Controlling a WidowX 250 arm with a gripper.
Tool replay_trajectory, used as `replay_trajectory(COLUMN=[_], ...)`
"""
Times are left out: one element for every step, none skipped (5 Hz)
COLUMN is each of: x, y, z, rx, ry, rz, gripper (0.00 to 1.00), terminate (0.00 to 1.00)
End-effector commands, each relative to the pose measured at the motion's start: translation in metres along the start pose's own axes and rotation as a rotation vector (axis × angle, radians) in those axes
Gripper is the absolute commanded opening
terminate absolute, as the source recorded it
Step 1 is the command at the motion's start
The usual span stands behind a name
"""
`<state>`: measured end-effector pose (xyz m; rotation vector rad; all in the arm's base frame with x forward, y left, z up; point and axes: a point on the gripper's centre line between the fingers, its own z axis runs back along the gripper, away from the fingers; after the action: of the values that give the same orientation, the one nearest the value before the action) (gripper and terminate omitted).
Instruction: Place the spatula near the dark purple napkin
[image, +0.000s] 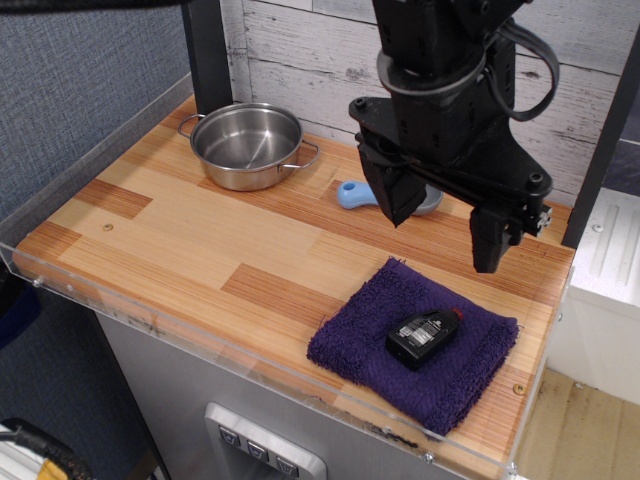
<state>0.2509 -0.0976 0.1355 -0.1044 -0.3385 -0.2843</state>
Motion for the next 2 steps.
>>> replay_trajectory(x=[0.000, 0.006], y=[0.000, 0.012], z=[0.000, 0.011], rx=[0.000, 0.006], ry=[0.000, 0.030], rz=[0.000, -0.209], gripper=[1.00, 1.00], terminate=[0.00, 0.00])
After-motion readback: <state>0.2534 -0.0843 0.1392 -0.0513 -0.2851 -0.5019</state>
